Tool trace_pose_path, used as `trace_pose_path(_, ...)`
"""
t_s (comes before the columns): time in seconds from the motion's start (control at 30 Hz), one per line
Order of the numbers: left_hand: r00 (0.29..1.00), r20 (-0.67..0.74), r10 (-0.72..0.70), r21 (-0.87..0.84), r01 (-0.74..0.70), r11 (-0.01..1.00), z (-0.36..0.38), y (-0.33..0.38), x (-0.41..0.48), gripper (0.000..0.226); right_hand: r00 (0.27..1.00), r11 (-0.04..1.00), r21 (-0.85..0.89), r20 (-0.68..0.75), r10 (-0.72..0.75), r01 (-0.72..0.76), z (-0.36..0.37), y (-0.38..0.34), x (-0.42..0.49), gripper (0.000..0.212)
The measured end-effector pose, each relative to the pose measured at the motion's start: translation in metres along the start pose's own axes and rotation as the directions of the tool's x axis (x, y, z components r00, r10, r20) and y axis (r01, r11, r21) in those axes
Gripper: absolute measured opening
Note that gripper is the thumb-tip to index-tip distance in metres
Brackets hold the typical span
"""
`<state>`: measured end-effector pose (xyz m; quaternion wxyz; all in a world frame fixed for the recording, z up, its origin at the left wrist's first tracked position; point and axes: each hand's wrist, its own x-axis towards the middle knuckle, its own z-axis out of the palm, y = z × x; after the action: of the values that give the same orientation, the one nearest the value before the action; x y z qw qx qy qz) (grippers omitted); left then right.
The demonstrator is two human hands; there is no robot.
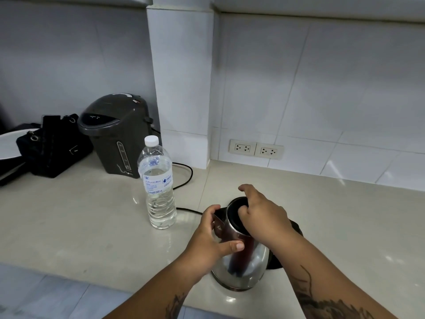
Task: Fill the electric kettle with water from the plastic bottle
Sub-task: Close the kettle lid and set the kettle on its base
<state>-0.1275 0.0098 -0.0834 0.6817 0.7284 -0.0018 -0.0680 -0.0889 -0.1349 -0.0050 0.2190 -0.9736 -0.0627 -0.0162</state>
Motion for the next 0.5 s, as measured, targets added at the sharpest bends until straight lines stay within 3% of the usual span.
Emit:
trace_pose_path(0.3,1.0,0.029,-0.002,-0.013,0.003,1.0,-0.002,0.002,0.0,0.092,0.997,0.997,-0.011,0.022,0.073,-0.073,0.001,-0.004,0.003,0.051)
trace_pose_path(0.4,0.999,0.041,-0.009,-0.018,0.01,1.0,-0.002,0.004,0.0,0.09,0.996,0.996,-0.02,0.012,0.087,-0.087,-0.004,0.0,0.0,0.061)
trace_pose_path(0.5,0.999,0.034,-0.009,-0.011,0.009,1.0,-0.001,0.004,-0.002,0.09,0.995,0.986,0.132,0.021,0.101,-0.103,-0.015,0.017,-0.005,0.066)
